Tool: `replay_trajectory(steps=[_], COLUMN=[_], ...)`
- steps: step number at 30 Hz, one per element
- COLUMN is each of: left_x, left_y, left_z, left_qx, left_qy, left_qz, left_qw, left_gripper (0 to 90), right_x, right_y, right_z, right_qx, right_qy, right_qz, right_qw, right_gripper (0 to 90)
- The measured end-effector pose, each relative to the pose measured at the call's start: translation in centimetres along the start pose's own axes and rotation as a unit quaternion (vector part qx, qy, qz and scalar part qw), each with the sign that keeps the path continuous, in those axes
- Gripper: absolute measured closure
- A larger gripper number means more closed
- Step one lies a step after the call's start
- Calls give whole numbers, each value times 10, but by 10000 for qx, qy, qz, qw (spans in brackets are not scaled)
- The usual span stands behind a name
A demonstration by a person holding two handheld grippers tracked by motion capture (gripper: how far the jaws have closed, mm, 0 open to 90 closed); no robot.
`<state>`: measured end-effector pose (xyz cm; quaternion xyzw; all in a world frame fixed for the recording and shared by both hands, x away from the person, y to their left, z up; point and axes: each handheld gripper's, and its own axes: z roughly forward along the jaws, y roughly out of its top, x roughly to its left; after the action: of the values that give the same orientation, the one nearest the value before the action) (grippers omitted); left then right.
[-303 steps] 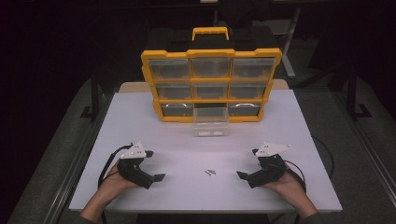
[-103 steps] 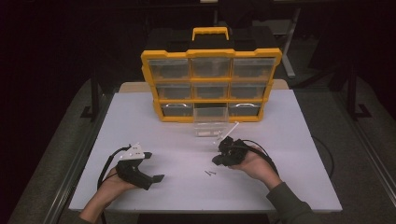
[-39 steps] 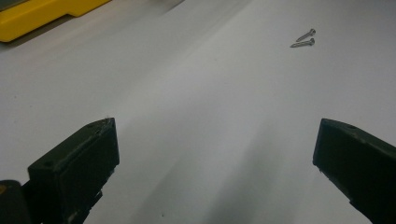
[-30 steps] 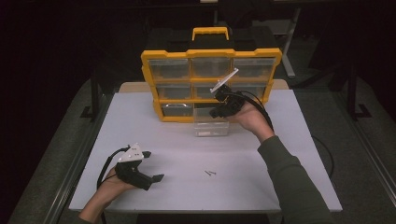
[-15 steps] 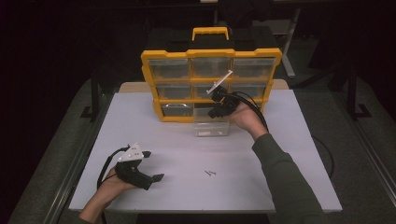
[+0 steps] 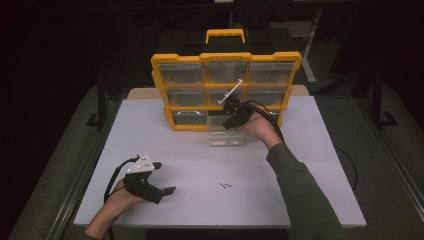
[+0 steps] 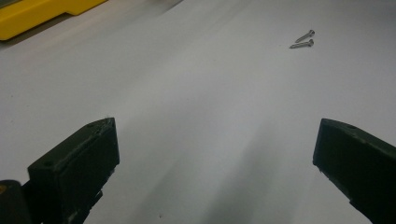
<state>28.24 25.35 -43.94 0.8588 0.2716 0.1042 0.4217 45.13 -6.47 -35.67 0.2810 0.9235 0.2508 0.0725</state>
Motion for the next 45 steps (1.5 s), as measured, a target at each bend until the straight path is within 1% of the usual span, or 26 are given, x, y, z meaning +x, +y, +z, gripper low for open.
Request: replay_trajectory(steps=[5,8,11,12,14,20,27,30,36,43,45], left_x=[0,0,0,0,0,-1,-1,-1,-1,-1,-1], left_y=[0,0,0,0,0,0,0,0,0,-1,-1], left_z=[0,0,0,0,0,0,0,0,0,0,0], left_qx=[0,-1,-6,-7,-8,-13,-10,-13,2,0,1], left_qy=[1,5,13,12,15,19,24,27,17,16,16], left_qz=[3,2,8,9,19,25,35,38,42,41,39], left_qw=[10000,10000,10000,10000,10000,10000,10000,10000,10000,10000,10000], left_gripper=[2,2,2,2,2,2,2,2,2,2,2], right_x=[-1,-1,-1,-1,0,5,15,19,26,34,36], right_y=[0,0,-1,-2,-2,-4,-9,-12,-21,-32,-35], right_z=[-2,-4,-9,-10,-15,-28,-41,-45,-48,-44,-43], right_qx=[-67,-90,-131,-175,-213,-314,-441,-478,-517,-533,-557], right_qy=[-7,66,127,148,158,238,420,461,483,454,446], right_qz=[86,138,169,132,181,146,8,-14,-81,-157,-156], right_qw=[9999,9998,9997,9997,9995,9991,9981,9978,9975,9974,9973], right_gripper=[822,886,888,887,888,888,888,888,888,886,867])
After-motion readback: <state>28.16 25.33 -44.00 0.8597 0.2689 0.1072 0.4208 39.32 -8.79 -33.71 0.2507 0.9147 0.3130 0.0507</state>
